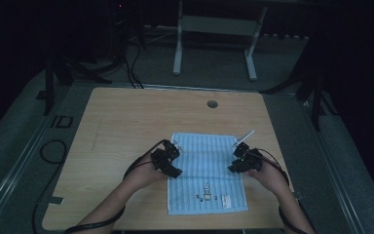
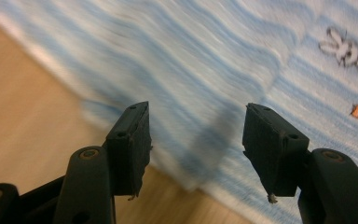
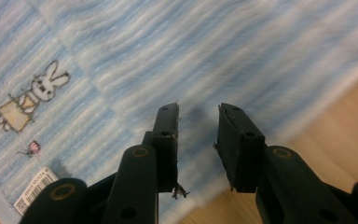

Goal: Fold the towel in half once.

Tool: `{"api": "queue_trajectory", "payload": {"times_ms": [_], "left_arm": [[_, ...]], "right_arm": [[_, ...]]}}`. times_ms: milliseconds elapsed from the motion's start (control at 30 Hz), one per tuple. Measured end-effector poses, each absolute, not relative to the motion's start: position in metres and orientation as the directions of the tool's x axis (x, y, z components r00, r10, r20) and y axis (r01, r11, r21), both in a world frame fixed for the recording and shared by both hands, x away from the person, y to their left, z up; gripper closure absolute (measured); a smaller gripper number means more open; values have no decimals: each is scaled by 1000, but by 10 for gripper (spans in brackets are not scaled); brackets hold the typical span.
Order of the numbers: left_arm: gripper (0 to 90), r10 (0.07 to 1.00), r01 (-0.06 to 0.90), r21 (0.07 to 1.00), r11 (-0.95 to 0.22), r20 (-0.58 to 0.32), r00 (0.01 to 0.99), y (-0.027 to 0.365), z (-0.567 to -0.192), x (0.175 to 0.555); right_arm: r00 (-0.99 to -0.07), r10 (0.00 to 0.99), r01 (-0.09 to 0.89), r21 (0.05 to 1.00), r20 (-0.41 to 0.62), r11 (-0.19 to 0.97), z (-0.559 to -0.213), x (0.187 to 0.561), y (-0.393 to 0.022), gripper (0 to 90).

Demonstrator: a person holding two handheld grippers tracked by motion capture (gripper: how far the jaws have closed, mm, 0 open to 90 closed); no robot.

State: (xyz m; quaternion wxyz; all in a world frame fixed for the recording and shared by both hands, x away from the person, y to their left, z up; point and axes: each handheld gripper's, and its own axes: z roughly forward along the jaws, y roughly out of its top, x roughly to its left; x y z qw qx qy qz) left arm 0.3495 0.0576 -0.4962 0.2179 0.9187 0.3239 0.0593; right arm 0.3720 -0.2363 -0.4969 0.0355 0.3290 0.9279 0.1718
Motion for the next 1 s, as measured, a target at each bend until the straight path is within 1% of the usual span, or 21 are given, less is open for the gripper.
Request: {"api": "queue_trajectory", "payload": {"times_ms": [67, 100, 133, 233, 267, 367, 400, 433, 467, 500, 533, 567, 600, 667, 700, 833, 967, 1000], "left_arm": [[413, 622, 569, 458, -683, -42, 782, 65, -488, 356], [413, 614, 562, 466, -683, -50, 788, 68, -484, 360], [413, 622, 569, 469, -675, -53, 781, 73, -479, 369], [414, 638, 578, 473, -665, -44, 769, 76, -475, 377], [414, 654, 590, 479, -650, -41, 755, 79, -473, 386], [415, 658, 593, 482, -646, -42, 752, 80, -473, 395], [415, 663, 599, 477, -643, -44, 747, 79, -474, 402], [415, 666, 601, 475, -643, -42, 745, 78, -475, 404], [415, 674, 613, 461, -642, -43, 737, 76, -479, 414], [415, 674, 613, 461, -642, -43, 737, 76, -479, 414], [415, 686, 625, 448, -639, -33, 726, 72, -484, 423], [415, 686, 625, 448, -639, -33, 726, 72, -484, 423], [415, 697, 634, 444, -633, -31, 717, 69, -487, 431], [415, 716, 649, 437, -623, -15, 697, 65, -492, 442], [415, 723, 656, 438, -615, -19, 691, 64, -493, 445], [415, 737, 665, 436, -607, -4, 676, 59, -499, 459], [414, 756, 685, 426, -590, -7, 655, 57, -505, 470], [414, 756, 691, 423, -586, -20, 654, 57, -507, 471]], "right_arm": [[-763, 645, 612, 356, 34, 706, -489, 378, -244, 646], [-763, 645, 612, 356, 34, 706, -489, 378, -244, 646], [-753, 658, 623, 351, 28, 698, -486, 385, -248, 603], [-736, 676, 639, 348, 17, 686, -484, 393, -251, 595], [-720, 694, 652, 338, -1, 678, -482, 401, -253, 576], [-709, 705, 662, 340, -4, 668, -481, 410, -256, 576], [-691, 723, 680, 334, -7, 653, -479, 420, -258, 567], [-691, 723, 680, 334, -7, 653, -479, 420, -258, 567], [-678, 735, 694, 328, -1, 641, -478, 428, -259, 567], [-678, 735, 694, 328, -1, 641, -478, 428, -259, 567], [-668, 745, 705, 317, -3, 634, -476, 437, -259, 567], [-668, 745, 705, 317, -3, 634, -476, 437, -259, 567], [-660, 751, 711, 311, -15, 631, -474, 447, -258, 567], [-654, 756, 717, 309, -14, 626, -473, 449, -258, 567], [-646, 763, 723, 309, -13, 618, -472, 458, -257, 558], [-621, 784, 743, 318, -2, 589, -471, 473, -255, 550], [-579, 815, 777, 317, 23, 544, -476, 489, -255, 543], [-569, 822, 785, 314, 24, 534, -478, 492, -255, 541]]}}
